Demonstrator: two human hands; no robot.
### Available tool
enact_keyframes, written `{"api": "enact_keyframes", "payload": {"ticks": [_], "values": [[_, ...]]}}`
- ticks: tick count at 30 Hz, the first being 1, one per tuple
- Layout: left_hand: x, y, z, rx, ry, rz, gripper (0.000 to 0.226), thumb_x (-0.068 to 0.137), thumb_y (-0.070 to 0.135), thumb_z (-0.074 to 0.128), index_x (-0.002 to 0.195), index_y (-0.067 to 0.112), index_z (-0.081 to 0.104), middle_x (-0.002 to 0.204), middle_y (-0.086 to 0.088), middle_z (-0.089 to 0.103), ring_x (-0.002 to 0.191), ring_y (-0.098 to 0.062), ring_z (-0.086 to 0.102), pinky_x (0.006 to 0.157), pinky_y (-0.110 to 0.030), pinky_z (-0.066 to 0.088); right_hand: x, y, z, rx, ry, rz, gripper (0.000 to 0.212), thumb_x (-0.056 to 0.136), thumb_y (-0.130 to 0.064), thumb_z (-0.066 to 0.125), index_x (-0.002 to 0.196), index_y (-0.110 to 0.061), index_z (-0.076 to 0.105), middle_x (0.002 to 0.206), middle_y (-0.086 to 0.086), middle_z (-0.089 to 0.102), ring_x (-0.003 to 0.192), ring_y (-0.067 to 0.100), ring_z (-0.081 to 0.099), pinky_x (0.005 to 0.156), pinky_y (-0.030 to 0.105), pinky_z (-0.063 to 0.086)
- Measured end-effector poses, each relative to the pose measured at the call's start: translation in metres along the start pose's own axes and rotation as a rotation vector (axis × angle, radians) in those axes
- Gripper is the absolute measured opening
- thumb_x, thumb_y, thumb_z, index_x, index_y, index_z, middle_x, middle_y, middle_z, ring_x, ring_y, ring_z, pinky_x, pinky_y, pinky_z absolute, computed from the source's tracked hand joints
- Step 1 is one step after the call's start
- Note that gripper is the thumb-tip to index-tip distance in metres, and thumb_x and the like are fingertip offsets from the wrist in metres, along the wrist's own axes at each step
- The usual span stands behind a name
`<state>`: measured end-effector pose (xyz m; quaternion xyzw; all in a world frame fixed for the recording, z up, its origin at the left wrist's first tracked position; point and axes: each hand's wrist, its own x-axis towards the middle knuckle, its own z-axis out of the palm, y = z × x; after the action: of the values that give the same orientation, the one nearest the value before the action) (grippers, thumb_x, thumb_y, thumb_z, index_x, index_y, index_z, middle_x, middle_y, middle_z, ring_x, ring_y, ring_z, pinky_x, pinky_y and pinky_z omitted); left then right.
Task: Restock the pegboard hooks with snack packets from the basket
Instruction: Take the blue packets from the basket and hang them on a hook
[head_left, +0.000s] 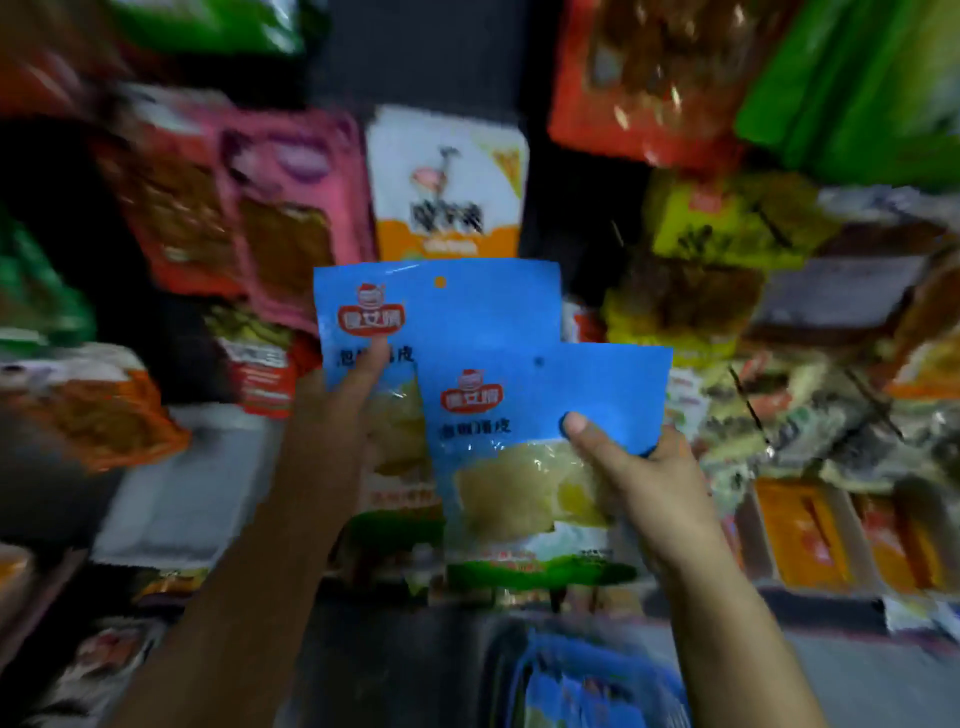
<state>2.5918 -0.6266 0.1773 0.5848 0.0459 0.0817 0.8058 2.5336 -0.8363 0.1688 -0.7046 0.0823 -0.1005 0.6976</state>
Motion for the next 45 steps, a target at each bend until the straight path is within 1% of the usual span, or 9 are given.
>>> {"api": "enact_keyframes", "payload": {"ticks": [4, 10, 17, 23, 26, 29, 35, 40, 45], "values": [[0.022, 0.071, -0.039, -0.067, -0.02, 0.125, 0.022, 0.073, 0.038, 0.07, 0.092, 0.027, 0.075, 0.098, -0.001, 0.075, 0.092, -0.025, 0.071, 0.082, -0.046, 0.055, 0.016, -0.058, 0.068, -0.039, -0.089, -0.205, 0.009, 0.077, -0.019, 0.074, 0.073, -0.027, 0.075, 0.072, -0.015, 0.074, 0.063, -0.002, 0.067, 0.052, 0.012, 0.048], [0.065, 0.151, -0.09, -0.13, -0.272, 0.205, 0.029, 0.073, 0.044, 0.06, 0.092, 0.029, 0.077, 0.102, -0.001, 0.074, 0.095, -0.021, 0.071, 0.075, -0.036, 0.057, 0.03, -0.117, 0.158, -0.068, -0.136, -0.396, 0.008, 0.074, -0.032, 0.076, 0.081, -0.036, 0.074, 0.074, -0.007, 0.075, 0.065, 0.007, 0.068, 0.056, 0.024, 0.052], [0.121, 0.225, -0.12, -0.074, -0.478, 0.358, 0.024, 0.07, 0.034, 0.07, 0.09, 0.023, 0.077, 0.096, -0.004, 0.075, 0.09, -0.019, 0.072, 0.067, -0.027, 0.057, 0.048, -0.147, 0.217, -0.095, 0.019, -0.446, 0.019, 0.082, -0.023, 0.071, 0.066, -0.014, 0.065, 0.051, -0.004, 0.061, 0.047, 0.009, 0.055, 0.05, 0.029, 0.042], [0.154, 0.28, -0.112, 0.063, -0.339, 0.621, 0.02, 0.053, 0.038, 0.077, 0.069, 0.027, 0.074, 0.072, -0.001, 0.075, 0.066, -0.016, 0.072, 0.055, -0.023, 0.054, 0.061, -0.174, 0.245, -0.101, 0.048, -0.5, 0.022, 0.08, -0.024, 0.072, 0.059, -0.025, 0.066, 0.046, -0.004, 0.053, 0.05, 0.017, 0.049, 0.053, 0.033, 0.04], [0.163, 0.298, -0.103, 0.047, -0.245, 0.709, 0.009, 0.059, 0.035, 0.077, 0.064, 0.03, 0.072, 0.067, 0.003, 0.074, 0.061, -0.014, 0.072, 0.051, -0.023, 0.053, 0.066, -0.193, 0.255, -0.051, 0.01, -0.589, 0.004, 0.07, -0.039, 0.069, 0.065, -0.039, 0.069, 0.048, -0.01, 0.058, 0.047, 0.005, 0.052, 0.049, 0.023, 0.041], [0.17, 0.316, -0.092, 0.09, -0.18, 0.798, 0.013, 0.074, 0.028, 0.076, 0.065, 0.035, 0.071, 0.064, 0.008, 0.072, 0.058, -0.01, 0.069, 0.051, -0.023, 0.053, 0.076, -0.208, 0.26, -0.036, -0.004, -0.66, 0.014, 0.075, -0.031, 0.071, 0.063, -0.039, 0.07, 0.047, -0.015, 0.06, 0.041, -0.003, 0.052, 0.042, 0.01, 0.036], [0.181, 0.346, -0.072, 0.205, -0.056, 0.952, 0.021, 0.083, 0.026, 0.07, 0.065, 0.034, 0.064, 0.052, 0.01, 0.062, 0.049, -0.004, 0.057, 0.049, -0.022, 0.05, 0.098, -0.234, 0.263, -0.062, -0.001, -0.707, 0.02, 0.078, -0.028, 0.072, 0.06, -0.035, 0.068, 0.046, -0.012, 0.059, 0.042, -0.002, 0.051, 0.043, 0.016, 0.038], [0.193, 0.35, -0.068, 0.24, 0.032, 0.945, 0.016, 0.082, 0.027, 0.072, 0.067, 0.029, 0.065, 0.064, -0.005, 0.068, 0.056, -0.017, 0.064, 0.054, -0.032, 0.055, 0.11, -0.241, 0.266, -0.047, -0.058, -0.696, 0.027, 0.081, -0.026, 0.072, 0.054, -0.03, 0.067, 0.044, -0.012, 0.057, 0.039, -0.002, 0.048, 0.04, 0.014, 0.036], [0.203, 0.348, -0.068, 0.24, 0.041, 0.857, 0.014, 0.081, 0.025, 0.073, 0.068, 0.025, 0.066, 0.055, 0.002, 0.064, 0.046, -0.009, 0.059, 0.045, -0.023, 0.051, 0.121, -0.238, 0.27, -0.025, -0.094, -0.632, 0.025, 0.082, -0.028, 0.071, 0.059, -0.035, 0.068, 0.043, -0.01, 0.056, 0.037, 0.003, 0.047, 0.042, 0.018, 0.036]]}}
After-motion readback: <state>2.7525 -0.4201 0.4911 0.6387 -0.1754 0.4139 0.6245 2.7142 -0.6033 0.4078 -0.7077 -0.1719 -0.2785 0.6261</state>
